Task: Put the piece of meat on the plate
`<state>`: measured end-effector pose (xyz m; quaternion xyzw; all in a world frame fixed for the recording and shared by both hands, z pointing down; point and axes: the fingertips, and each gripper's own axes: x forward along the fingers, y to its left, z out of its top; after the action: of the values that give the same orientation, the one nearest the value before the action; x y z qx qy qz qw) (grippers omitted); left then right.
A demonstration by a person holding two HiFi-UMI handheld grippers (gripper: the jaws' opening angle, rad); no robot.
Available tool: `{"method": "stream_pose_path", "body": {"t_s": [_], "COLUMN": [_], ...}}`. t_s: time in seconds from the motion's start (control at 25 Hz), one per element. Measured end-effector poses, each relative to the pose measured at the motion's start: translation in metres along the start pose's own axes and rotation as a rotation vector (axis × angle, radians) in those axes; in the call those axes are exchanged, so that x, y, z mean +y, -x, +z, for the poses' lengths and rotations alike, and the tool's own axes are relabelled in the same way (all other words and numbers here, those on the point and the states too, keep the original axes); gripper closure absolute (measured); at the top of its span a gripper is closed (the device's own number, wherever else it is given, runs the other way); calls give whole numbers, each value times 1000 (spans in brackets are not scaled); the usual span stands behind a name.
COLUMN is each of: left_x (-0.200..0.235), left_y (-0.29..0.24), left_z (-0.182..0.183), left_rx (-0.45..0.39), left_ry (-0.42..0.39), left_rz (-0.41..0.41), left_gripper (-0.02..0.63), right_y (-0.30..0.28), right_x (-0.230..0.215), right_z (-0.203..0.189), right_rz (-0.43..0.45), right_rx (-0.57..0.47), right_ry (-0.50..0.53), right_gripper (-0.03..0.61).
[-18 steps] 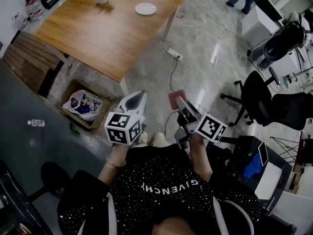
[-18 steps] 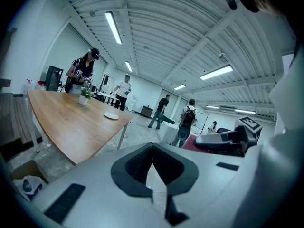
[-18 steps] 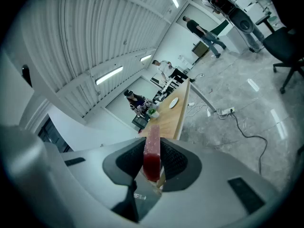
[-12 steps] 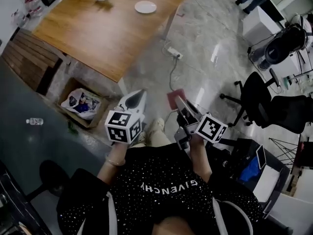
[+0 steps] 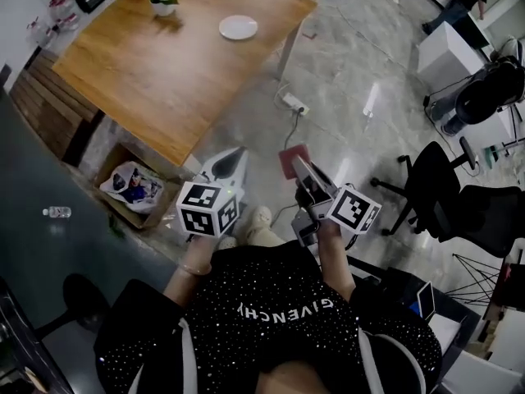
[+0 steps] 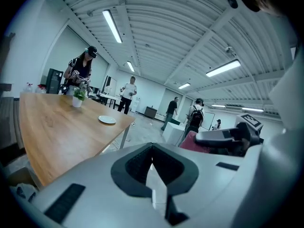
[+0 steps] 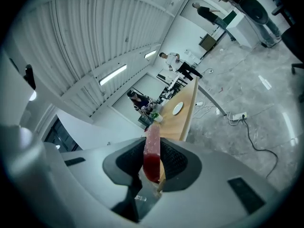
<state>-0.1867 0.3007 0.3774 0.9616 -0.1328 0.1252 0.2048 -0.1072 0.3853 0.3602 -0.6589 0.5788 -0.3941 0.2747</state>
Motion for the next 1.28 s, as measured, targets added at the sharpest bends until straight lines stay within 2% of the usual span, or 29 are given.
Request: {"method": "stream_pose_path", "body": {"t_s": [0.16, 0.4, 0.88, 1.28], "left_x": [-12, -22, -15, 2], "left_y": [-46, -83, -90, -107], "left_z": [7, 10, 18, 26], "left_rx": [5, 14, 12, 13], "left_ry": [12, 28, 17, 11], "left_rz": [10, 19, 66, 81], "left_gripper": [606, 606, 606, 606], "right_y": [-12, -18, -32, -57], "right_x": [-15, -36, -46, -52], "right_z": [40, 70, 78, 85], "right_rz": [40, 50, 87, 83], "right_rx": [17, 45, 90, 124], "right_ry": [2, 3, -3, 3], "right_gripper": [483, 483, 483, 483]}}
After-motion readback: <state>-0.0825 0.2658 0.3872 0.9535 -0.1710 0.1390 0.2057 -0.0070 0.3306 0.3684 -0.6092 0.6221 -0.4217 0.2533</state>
